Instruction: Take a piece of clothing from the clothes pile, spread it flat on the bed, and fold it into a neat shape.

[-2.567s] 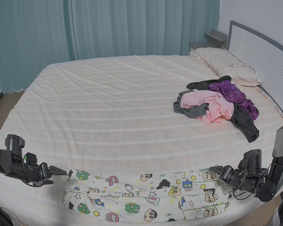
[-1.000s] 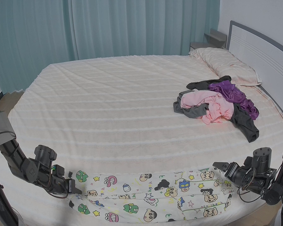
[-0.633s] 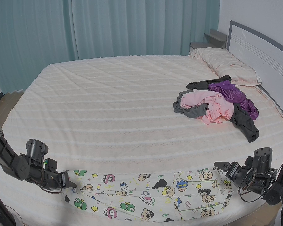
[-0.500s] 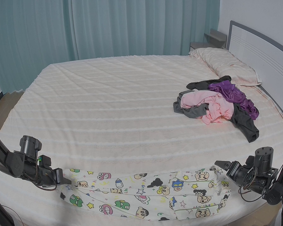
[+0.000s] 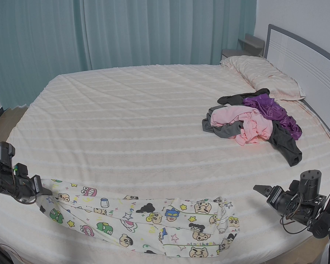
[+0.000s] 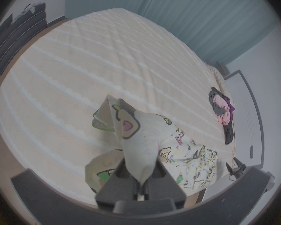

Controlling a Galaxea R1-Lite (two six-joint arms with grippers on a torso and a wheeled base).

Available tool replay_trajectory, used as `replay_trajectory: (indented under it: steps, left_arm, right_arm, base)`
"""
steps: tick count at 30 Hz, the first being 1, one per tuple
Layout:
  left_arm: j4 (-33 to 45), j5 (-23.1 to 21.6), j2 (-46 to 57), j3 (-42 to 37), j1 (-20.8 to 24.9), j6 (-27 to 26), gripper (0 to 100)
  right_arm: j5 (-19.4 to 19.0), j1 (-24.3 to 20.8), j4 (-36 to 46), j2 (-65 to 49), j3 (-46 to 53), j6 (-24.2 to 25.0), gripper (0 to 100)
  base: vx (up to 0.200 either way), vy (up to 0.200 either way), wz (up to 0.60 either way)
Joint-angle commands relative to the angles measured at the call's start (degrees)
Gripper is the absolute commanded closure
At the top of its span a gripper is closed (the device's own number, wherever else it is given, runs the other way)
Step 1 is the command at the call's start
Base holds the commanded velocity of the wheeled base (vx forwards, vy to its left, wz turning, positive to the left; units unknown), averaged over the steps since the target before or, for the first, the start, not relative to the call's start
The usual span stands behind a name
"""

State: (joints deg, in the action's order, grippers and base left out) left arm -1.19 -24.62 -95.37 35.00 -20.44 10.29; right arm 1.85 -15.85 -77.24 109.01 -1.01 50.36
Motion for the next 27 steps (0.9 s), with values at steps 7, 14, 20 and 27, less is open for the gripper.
replay_trajectory:
  steps: [7, 14, 20, 27]
  left_arm:
    - [10.7, -2.6, 6.7, 7.1, -5.4, -2.0, 100]
    - [16.6, 3.4, 13.0, 6.1, 11.0, 1.7, 100]
    - [15.7, 14.8, 14.3, 7.4, 33.0, 16.7, 100]
    - [11.7, 25.3, 6.4, 11.7, 52.5, 28.6, 100]
  right_arm:
    - [0.0, 0.6, 0.0, -0.1, 0.4, -0.6, 0]
    - [0.0, 0.6, 0.0, -0.1, 0.4, -0.6, 0]
    - [0.0, 0.6, 0.0, -0.1, 0.4, -0.6, 0]
    - [0.0, 0.6, 0.0, -0.1, 0.4, -0.7, 0]
  base:
    - [0.000, 0.000, 0.00]
    - [0.000, 0.000, 0.00]
    - [0.000, 0.000, 0.00]
    - [0.000, 0.000, 0.00]
